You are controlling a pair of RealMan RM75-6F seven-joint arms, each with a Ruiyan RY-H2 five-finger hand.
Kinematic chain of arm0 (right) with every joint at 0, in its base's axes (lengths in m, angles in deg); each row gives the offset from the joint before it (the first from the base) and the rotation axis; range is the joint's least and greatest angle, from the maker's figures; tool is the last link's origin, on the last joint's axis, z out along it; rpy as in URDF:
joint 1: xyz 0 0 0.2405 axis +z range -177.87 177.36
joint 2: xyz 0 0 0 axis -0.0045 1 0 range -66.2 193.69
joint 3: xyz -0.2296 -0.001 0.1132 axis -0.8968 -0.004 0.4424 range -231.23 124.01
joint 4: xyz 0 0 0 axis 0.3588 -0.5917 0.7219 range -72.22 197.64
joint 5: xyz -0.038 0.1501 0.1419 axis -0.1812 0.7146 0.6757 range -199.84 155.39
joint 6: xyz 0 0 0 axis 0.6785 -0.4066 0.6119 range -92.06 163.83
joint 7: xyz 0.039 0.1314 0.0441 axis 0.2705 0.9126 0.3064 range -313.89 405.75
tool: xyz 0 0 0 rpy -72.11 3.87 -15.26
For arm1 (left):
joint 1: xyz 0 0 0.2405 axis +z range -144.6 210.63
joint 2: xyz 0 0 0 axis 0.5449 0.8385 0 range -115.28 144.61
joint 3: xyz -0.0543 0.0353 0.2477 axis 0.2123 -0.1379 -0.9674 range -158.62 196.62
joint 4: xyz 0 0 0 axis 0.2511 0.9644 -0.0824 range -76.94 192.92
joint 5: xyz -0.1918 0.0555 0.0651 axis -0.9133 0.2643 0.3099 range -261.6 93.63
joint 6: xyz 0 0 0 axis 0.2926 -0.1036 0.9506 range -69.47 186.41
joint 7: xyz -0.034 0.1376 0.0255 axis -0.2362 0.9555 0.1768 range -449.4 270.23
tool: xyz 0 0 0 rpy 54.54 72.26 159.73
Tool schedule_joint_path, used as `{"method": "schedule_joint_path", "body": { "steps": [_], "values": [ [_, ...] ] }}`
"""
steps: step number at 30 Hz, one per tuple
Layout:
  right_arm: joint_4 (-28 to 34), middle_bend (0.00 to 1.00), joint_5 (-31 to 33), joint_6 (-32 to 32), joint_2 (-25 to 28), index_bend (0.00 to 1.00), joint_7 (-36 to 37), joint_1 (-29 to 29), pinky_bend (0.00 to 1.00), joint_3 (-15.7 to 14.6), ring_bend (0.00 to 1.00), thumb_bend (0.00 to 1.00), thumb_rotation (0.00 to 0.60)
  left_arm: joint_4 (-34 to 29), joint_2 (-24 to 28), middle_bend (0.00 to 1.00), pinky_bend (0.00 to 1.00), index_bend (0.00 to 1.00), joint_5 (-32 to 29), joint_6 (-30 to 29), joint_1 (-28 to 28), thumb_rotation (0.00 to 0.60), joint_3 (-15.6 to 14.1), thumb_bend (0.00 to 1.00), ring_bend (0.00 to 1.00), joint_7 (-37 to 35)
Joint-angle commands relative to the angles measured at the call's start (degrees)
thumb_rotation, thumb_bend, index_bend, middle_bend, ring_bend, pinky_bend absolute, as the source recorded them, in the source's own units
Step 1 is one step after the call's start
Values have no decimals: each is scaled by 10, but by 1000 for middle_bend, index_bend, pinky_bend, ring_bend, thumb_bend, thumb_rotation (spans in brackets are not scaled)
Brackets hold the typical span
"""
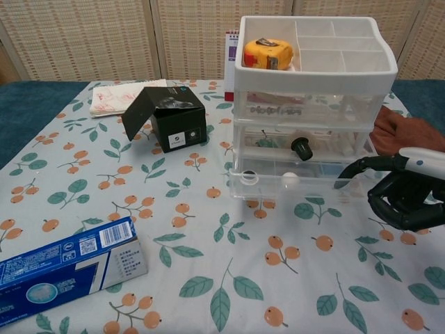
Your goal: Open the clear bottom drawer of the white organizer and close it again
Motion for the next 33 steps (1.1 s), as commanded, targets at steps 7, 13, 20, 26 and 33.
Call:
{"method": "schedule_joint_path", "body": {
  "steps": [7,13,20,26,33],
  "values": [
    [11,728,-9,-7,15,278,-6,-9,1000,-10,901,660,600,1,-1,191,151,213,1,-2,1,600,-1,244,213,-3],
    [21,728,-19,-11,21,278,-9,-15,1000,-19,901,660,600,0,0,191,151,213,3,-5,3,600,-1,244,213,-4],
    [24,728,-28,-22,25,278,-7,-26,1000,-28,901,661,600,0,0,191,151,213,4,-5,3,600,-2,245,213,-5],
    [28,728,-37,-38,33,222,-13,-26,1000,-16,901,661,600,0,0,191,151,213,8,-9,3,600,-1,244,213,-7],
    [66,728,-43,1,89,147,-74,24,1000,17,904,668,600,1,3,191,151,213,13,-13,4,600,-1,244,213,-14]
  ]
}}
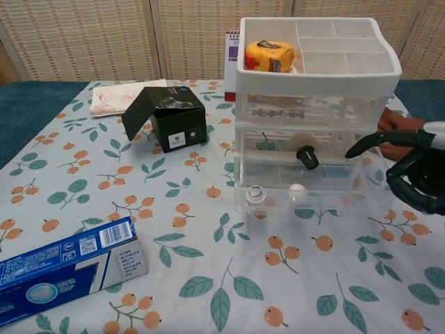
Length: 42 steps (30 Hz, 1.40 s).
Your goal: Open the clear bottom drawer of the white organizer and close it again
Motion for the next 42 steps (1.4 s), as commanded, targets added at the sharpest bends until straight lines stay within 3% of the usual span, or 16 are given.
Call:
{"method": "schedule_joint_path", "body": {
  "steps": [1,5,9,16,23,42],
  "values": [
    [30,728,2,38,38,135,-48,37,1000,22,910,681,600,1,1,191,151,213,2,-2,0,600,0,244,213,-2],
    [66,754,37,96,81,86,-149,83,1000,46,968,814,600,1,3,191,151,213,5,-4,1,600,-1,244,213,-5],
    [98,831,127,146,106,63,-271,127,1000,63,1000,981,600,3,4,190,151,213,4,-6,3,600,-2,244,213,-9],
    [133,919,283,151,99,29,-422,179,1000,50,1000,1000,600,11,3,190,151,213,2,-3,4,600,-2,245,213,-17],
    [136,921,377,149,73,24,-457,218,1000,31,1000,1000,600,17,2,191,150,213,3,-1,3,600,-2,245,213,-26],
    [106,921,482,137,41,24,-456,289,1000,17,1000,1000,600,24,-1,191,150,213,2,2,2,600,-3,244,212,-32]
  ]
}}
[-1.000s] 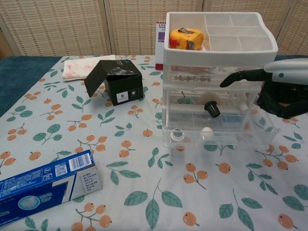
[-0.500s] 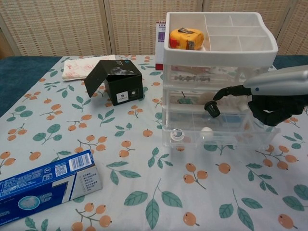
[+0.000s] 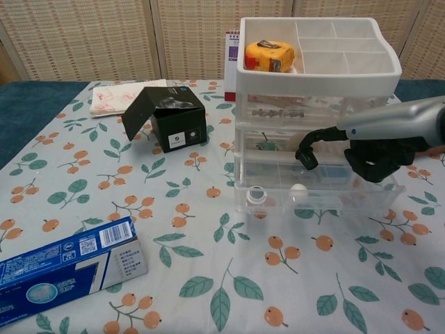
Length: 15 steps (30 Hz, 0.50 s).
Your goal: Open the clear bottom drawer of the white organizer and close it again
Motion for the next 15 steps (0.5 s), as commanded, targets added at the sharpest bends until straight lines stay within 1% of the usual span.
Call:
{"method": "schedule_joint_path", "body": {
  "steps": [1,9,15],
  "values": [
    [-8,921,16,-4,-6,24,-1,12,1000,-3,1000,1000,600,0,0,190,150,213,0,0,0,600,0,244,212,0],
    [-7,922,44,-2,-8,24,-13,36,1000,-22,1000,1000,600,2,0,191,150,213,-2,1,0,600,0,244,212,-2],
    [26,922,21,-4,16,24,-1,32,1000,-39,1000,1000,600,3,-1,191,150,216,-3,3,-1,600,1,244,212,-2]
  ]
}}
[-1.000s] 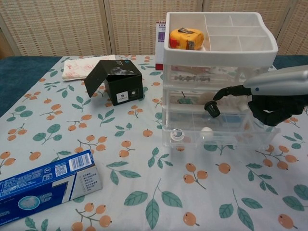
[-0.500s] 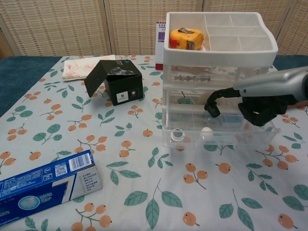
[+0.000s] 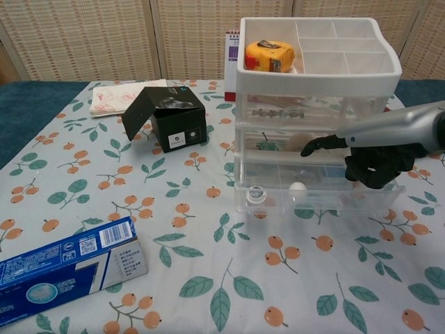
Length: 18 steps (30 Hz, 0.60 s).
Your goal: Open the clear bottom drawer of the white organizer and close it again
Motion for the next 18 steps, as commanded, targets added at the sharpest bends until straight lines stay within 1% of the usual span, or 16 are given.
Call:
{"method": "schedule_joint_path", "body": {
  "steps": [1,5,7,9,10,12,14,15,16,18],
  "values": [
    [20,922,-18,0,17,24,8,-5,1000,-12,1000,1000,600,0,-1,191,150,216,1,1,-1,600,0,244,212,0],
    [37,918,-48,-7,35,24,24,-16,1000,-16,1000,1000,600,0,-2,191,150,217,1,1,-2,600,0,244,212,1],
    [36,916,-62,-14,41,24,38,-21,1000,-11,1000,999,600,-1,-2,190,150,217,2,1,-2,600,0,244,212,1],
    [32,915,-75,-21,43,24,49,-25,1000,-5,1000,964,600,-1,-2,190,150,217,3,1,-3,600,0,244,212,1],
    [30,915,-79,-22,44,24,50,-25,1000,-3,1000,917,600,-1,-2,190,150,217,3,1,-3,600,1,244,212,1],
    [28,914,-80,-28,45,25,41,-23,1000,-5,1000,791,600,-2,0,191,150,217,3,1,-3,600,1,244,212,1],
    [29,914,-67,-29,48,45,22,-15,1000,-11,1000,601,600,-3,1,191,150,217,3,0,-3,600,1,244,212,0],
    [30,914,-54,-28,52,68,9,-8,1000,-15,1000,534,600,-2,1,190,150,217,3,-1,-2,600,1,244,212,-1],
    [31,914,-43,-28,53,89,1,-3,1000,-17,1000,498,600,-2,1,190,150,217,3,-1,-2,600,1,244,212,-1],
    [31,914,-16,-26,56,127,-12,9,1000,-22,1000,470,600,-1,1,190,150,217,2,0,-1,600,0,244,212,-2]
  ]
}}
